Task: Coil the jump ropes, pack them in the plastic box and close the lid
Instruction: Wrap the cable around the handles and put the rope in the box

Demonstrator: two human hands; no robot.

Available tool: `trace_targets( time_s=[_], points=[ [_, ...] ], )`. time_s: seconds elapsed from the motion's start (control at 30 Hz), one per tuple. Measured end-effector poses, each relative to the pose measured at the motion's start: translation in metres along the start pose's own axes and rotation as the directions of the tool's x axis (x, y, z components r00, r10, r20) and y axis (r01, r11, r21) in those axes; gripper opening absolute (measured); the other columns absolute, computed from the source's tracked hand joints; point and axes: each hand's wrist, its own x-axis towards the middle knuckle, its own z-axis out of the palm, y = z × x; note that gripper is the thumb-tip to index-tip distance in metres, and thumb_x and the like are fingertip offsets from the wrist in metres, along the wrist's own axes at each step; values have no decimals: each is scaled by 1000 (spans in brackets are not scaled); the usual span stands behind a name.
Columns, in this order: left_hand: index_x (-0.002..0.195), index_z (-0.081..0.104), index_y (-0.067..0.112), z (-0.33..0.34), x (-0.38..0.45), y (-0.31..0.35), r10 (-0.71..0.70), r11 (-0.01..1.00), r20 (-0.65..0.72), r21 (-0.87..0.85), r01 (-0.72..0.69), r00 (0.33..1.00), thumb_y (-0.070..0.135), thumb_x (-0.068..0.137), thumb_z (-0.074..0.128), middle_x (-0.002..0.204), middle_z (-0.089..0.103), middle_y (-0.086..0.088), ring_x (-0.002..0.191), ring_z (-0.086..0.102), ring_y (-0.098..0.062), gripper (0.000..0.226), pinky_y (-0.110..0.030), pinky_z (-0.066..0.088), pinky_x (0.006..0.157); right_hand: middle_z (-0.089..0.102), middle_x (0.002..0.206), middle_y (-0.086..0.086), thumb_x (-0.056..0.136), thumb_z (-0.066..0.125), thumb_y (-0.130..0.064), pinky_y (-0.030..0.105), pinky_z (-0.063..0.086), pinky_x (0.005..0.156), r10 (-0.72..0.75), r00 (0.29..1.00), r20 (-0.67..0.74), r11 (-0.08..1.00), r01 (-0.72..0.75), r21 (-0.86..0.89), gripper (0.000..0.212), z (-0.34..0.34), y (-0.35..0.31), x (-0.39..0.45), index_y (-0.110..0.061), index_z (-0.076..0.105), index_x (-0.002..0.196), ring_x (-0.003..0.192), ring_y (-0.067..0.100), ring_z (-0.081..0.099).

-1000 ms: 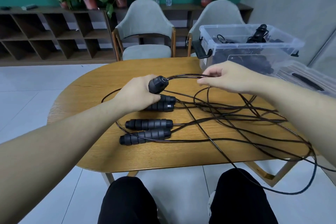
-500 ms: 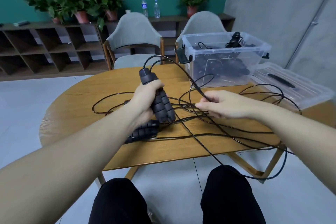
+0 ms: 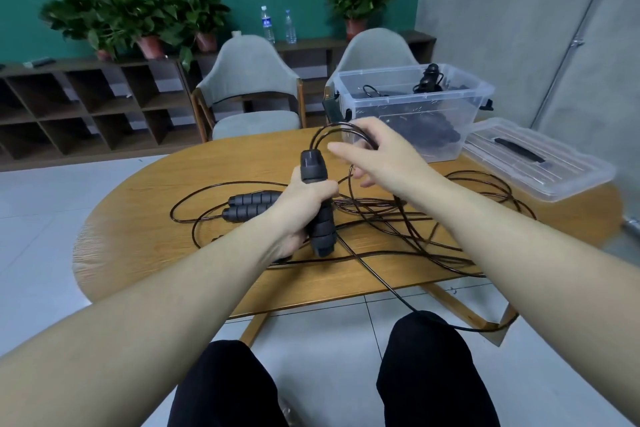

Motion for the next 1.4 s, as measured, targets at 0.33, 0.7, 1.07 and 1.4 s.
trace_targets(
  time_s=[0.33,0.7,1.07,1.4],
  points=[
    [127,41,11,5,7,-1,199,745,69,637,-197,978,15,78,74,105,62,-8,83,59,-13,59,-27,44,61,55,138,-13,73,55,-83,27,45,93,62,961,270,864,83,-496,81,-3,6,3,-40,44,141,118,8,55],
    [130,53,29,1,3,-4,227,695,159,665,-274,961,30,79,75,94,67,10,78,62,-7,56,-21,50,69,68,88,-11,77,70,-66,27,52,69,113,992,51,892,-79,-446,39,-6,18,10,-28,71,86,83,6,62],
    [111,56,28,1,10,-21,92,932,34,348,-99,995,54,85,73,80,57,3,63,50,-12,40,-27,39,58,59,98,-7,92,58,-57,16,39,48,172,974,-148,985,-173,7,40,4,29,10,-26,57,118,73,8,54],
    [137,49,17,0,19,-15,-250,916,11,-323,240,968,56,53,93,95,60,-11,64,62,-22,102,-37,54,62,62,77,-5,107,28,-41,37,45,63,30,999,-11,911,-32,-412,32,39,34,-30,-24,52,94,70,20,57]
  ],
)
